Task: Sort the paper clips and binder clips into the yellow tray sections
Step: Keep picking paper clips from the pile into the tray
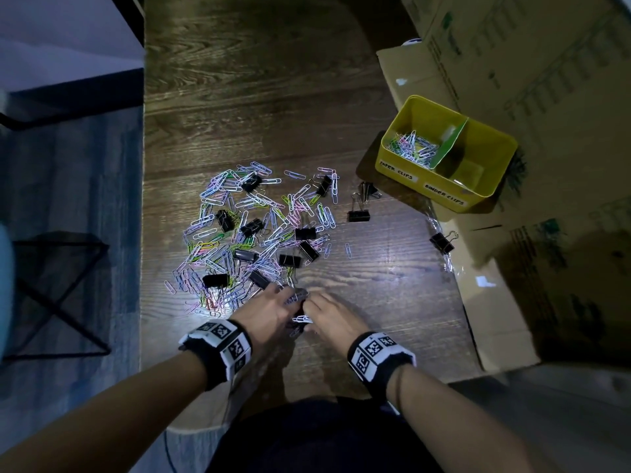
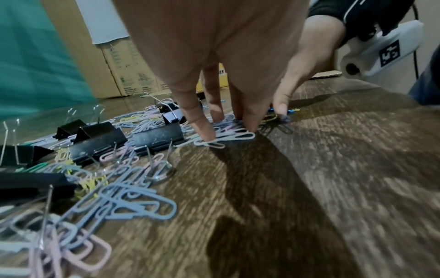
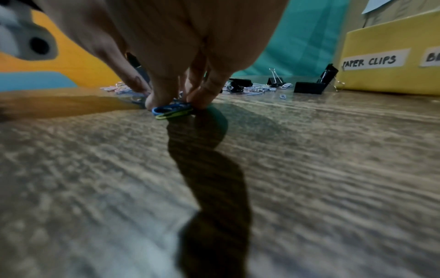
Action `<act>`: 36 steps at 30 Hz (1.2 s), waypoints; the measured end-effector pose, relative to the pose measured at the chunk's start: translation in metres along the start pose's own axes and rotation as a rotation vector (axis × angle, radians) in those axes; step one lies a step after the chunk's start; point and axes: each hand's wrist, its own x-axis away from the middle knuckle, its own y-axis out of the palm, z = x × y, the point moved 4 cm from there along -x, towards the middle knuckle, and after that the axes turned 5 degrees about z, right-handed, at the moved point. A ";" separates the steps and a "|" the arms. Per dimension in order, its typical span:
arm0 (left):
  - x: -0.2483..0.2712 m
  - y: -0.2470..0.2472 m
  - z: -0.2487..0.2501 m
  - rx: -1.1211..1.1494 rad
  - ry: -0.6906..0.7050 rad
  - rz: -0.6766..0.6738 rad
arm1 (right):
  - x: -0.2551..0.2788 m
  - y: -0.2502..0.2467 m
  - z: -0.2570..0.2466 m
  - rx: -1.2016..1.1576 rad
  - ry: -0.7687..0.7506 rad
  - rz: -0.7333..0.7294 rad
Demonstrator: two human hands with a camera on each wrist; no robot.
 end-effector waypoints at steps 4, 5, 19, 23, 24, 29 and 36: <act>-0.002 0.000 -0.001 -0.003 0.043 -0.088 | 0.003 -0.007 -0.003 0.058 -0.069 0.098; -0.002 0.003 -0.003 0.014 0.044 -0.101 | 0.003 -0.007 -0.003 0.051 -0.065 0.111; -0.016 -0.020 -0.018 0.286 -0.073 0.084 | 0.002 -0.016 0.020 -0.027 0.072 0.044; -0.017 -0.039 -0.037 0.601 -0.295 0.242 | 0.006 -0.035 0.042 -0.405 0.264 0.200; -0.018 -0.044 -0.042 0.673 -0.340 0.269 | 0.007 -0.043 0.048 -0.509 0.327 0.241; -0.037 -0.079 -0.060 1.320 -0.556 0.267 | 0.016 -0.096 0.062 -1.021 0.407 0.489; -0.125 -0.205 -0.073 1.535 -0.275 0.577 | 0.024 -0.194 0.088 -1.241 0.245 0.854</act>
